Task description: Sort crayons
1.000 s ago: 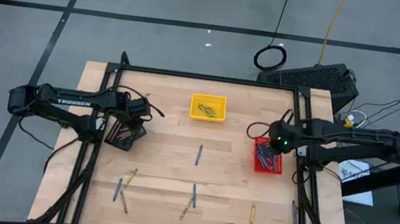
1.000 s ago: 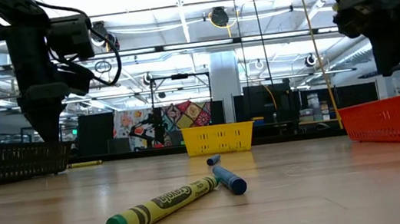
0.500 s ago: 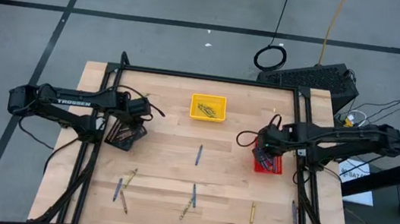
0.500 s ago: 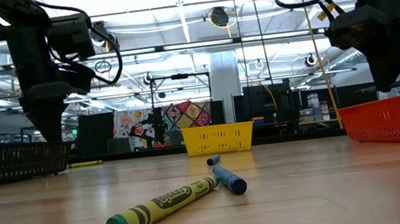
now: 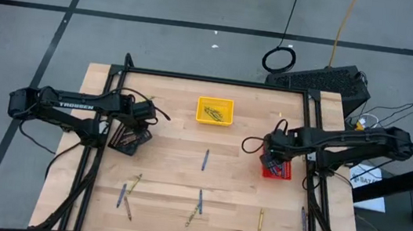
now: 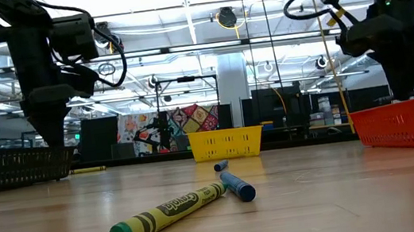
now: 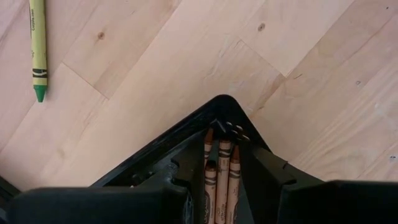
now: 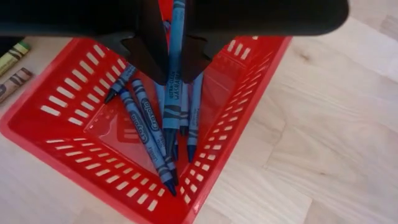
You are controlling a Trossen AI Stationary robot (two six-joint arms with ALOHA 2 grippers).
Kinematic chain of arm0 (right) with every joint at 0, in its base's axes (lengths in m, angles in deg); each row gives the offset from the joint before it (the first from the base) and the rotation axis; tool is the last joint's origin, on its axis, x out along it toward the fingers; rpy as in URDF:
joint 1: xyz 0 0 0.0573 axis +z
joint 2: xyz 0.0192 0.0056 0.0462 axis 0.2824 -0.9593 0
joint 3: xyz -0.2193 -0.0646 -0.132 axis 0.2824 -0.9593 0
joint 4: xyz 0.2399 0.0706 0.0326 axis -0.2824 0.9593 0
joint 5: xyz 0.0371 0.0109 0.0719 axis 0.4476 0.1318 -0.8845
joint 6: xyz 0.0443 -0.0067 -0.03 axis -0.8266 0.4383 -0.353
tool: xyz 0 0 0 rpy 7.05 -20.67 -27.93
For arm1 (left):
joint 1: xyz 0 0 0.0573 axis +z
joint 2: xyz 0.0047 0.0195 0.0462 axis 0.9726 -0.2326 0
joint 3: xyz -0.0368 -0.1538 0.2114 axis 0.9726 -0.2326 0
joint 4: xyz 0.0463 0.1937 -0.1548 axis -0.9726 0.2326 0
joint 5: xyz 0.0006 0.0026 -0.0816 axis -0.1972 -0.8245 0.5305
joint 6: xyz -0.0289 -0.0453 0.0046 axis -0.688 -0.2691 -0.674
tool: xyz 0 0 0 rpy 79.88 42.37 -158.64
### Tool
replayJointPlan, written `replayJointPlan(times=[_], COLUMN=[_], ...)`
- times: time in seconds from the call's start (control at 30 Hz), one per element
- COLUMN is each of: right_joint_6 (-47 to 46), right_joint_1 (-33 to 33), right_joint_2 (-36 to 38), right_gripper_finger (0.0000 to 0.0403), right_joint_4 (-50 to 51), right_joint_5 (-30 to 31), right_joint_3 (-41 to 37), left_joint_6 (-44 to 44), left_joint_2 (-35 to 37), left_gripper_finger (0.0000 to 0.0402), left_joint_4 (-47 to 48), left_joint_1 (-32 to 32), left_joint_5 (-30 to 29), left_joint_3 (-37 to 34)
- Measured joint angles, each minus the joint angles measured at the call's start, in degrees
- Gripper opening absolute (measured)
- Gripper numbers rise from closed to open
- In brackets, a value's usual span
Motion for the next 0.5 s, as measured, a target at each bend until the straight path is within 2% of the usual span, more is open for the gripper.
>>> replayJointPlan(times=[0.23, 0.5], right_joint_6=[1.7, 3.0], right_joint_1=[0.0, 0.0], right_joint_2=[-3.6, -3.9], right_gripper_finger=[0.0033, 0.0067], right_joint_4=[0.0, -0.1], right_joint_5=[0.0, 1.8], right_joint_3=[0.0, 0.0], left_joint_6=[0.0, 0.0], left_joint_2=[0.0, 0.0], left_gripper_finger=[0.0101, 0.0101], left_joint_4=[0.0, 0.0], left_joint_1=[0.0, 0.0], left_joint_5=[0.0, 0.0], left_joint_3=[0.0, 0.0])
